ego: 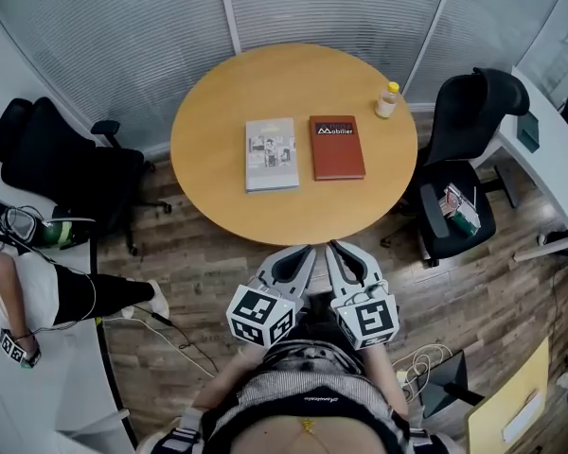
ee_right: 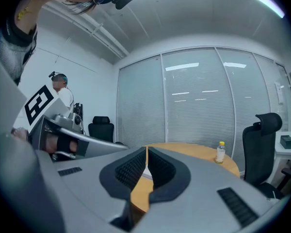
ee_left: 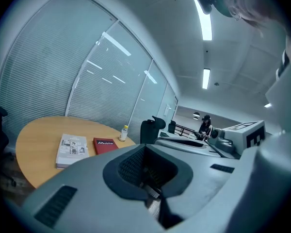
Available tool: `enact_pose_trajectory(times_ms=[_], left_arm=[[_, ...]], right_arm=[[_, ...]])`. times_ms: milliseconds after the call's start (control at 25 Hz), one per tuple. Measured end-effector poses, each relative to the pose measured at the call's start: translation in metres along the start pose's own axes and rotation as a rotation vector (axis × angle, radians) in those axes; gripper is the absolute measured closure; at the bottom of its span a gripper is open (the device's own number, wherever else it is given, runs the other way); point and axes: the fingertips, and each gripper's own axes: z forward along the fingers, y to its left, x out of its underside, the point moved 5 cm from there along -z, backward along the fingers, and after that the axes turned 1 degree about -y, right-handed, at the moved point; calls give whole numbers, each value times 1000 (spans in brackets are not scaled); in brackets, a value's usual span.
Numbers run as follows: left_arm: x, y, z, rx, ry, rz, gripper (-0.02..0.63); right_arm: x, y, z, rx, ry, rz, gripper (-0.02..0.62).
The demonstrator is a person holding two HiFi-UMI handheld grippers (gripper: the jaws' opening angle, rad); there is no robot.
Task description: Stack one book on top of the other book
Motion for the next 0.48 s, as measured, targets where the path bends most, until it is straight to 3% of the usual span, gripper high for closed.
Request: enact_pose_trajectory(times_ms=[480], left_arm=[[1, 12, 9, -47, -2, -18, 588]], right_arm=[[3, -7, 16, -40, 21, 9, 569]])
